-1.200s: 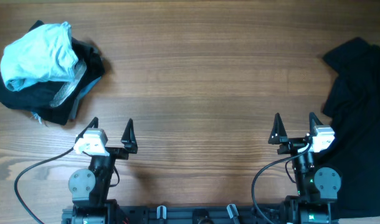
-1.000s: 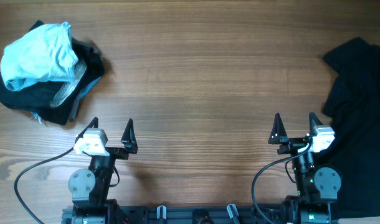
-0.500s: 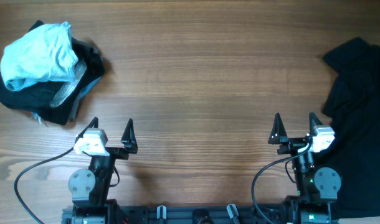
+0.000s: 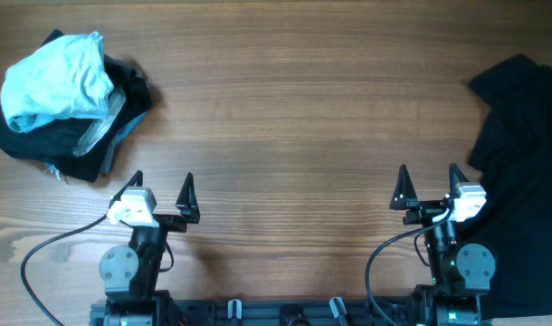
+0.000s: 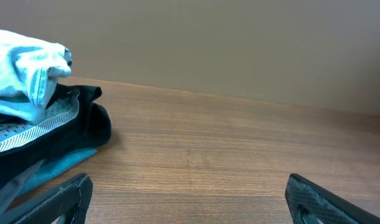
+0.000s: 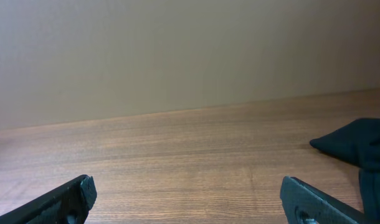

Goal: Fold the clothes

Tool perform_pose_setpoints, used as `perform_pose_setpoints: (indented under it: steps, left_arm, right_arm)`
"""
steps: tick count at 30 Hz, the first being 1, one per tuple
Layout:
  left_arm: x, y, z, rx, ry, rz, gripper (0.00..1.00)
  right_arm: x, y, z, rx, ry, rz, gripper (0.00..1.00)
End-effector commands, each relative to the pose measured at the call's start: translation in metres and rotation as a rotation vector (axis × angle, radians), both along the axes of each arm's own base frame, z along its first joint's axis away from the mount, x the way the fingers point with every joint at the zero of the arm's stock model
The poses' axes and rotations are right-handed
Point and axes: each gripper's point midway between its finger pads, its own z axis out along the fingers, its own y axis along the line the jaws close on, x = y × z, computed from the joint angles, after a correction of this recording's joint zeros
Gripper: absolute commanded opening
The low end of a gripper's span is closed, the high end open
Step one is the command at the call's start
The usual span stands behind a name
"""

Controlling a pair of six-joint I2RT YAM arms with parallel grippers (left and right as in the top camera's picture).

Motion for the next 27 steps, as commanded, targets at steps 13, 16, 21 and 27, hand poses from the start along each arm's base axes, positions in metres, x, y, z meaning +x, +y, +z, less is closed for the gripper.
perform_pose_setpoints:
  steps: [13, 16, 21, 27]
  left_arm:
    - [0.0, 0.001, -0.002, 0.005, 0.0, 0.0, 1.0]
    - [0.0, 0.001, -0.002, 0.005, -0.001, 0.0, 1.0]
    - [0.001, 0.004, 0.009, 0.018, -0.045, 0.019, 1.0]
    - [-0.015, -0.009, 0.091, 0.027, -0.232, -0.053, 1.0]
  right_arm:
    - [-0.001, 0.001, 0.02, 0.006, -0.082, 0.008, 1.0]
    - [-0.001, -0.001, 0.018, 0.005, -0.075, -0.005, 1.0]
    - [-0.002, 0.009, 0.016, 0.005, -0.066, 0.052, 1.0]
    - [-0.015, 0.026, 0.084, -0.018, -0.199, 0.152, 1.0]
